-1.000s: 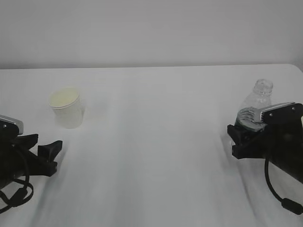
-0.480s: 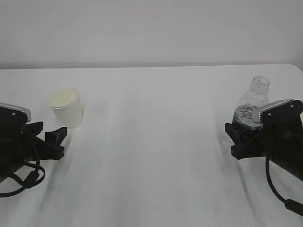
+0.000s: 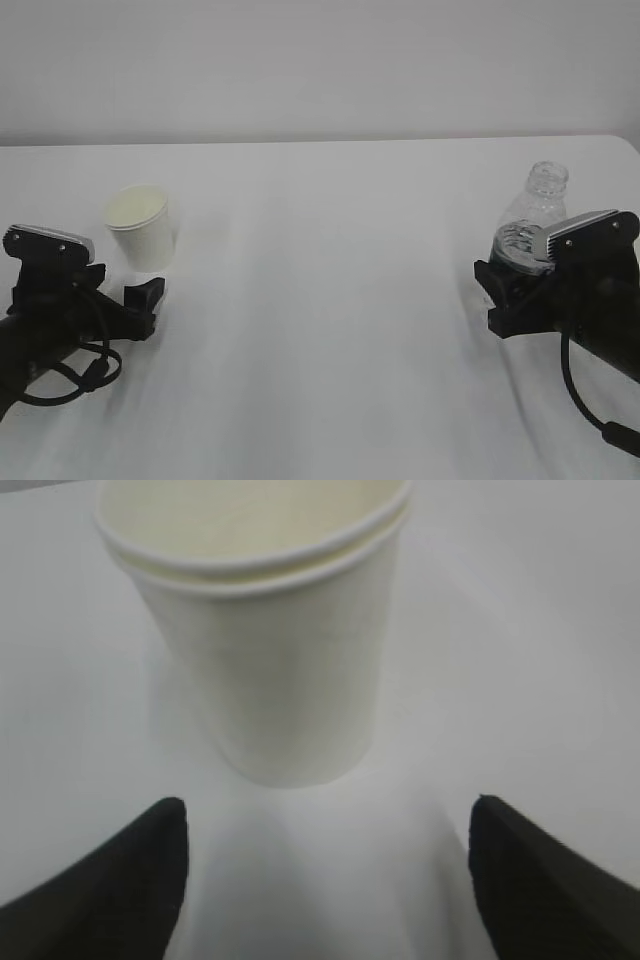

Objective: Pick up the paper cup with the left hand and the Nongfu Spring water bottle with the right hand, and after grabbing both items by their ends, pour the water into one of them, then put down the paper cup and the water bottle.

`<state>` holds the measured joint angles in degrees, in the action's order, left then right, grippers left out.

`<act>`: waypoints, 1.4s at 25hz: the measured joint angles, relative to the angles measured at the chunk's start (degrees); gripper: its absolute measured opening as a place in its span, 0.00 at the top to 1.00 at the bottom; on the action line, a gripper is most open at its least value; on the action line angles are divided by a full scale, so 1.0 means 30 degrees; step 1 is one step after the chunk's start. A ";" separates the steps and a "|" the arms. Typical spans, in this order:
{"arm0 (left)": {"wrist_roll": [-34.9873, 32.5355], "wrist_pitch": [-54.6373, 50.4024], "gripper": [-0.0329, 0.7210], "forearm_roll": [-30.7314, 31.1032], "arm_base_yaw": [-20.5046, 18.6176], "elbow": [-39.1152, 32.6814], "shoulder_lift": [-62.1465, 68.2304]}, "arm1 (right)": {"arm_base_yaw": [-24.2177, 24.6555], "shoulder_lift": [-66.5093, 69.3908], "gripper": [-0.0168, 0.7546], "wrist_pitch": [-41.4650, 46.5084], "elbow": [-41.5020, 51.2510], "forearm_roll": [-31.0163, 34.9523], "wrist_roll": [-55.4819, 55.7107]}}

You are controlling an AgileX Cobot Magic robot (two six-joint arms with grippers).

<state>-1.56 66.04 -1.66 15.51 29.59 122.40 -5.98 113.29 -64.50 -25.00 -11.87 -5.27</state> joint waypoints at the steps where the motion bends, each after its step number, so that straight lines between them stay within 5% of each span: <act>1: 0.0000 0.0000 0.10 0.0000 0.0000 0.0201 0.0222 | 0.0000 0.0000 0.36 0.0000 0.0000 0.0000 0.0000; 35: 0.0000 0.0000 0.13 -0.0584 0.0000 0.4422 0.1910 | 0.0000 0.0000 0.36 0.0000 0.0000 0.0000 -0.0028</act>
<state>-1.56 66.04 -3.41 15.51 42.85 128.13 -5.98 113.29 -64.50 -25.00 -11.87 -5.35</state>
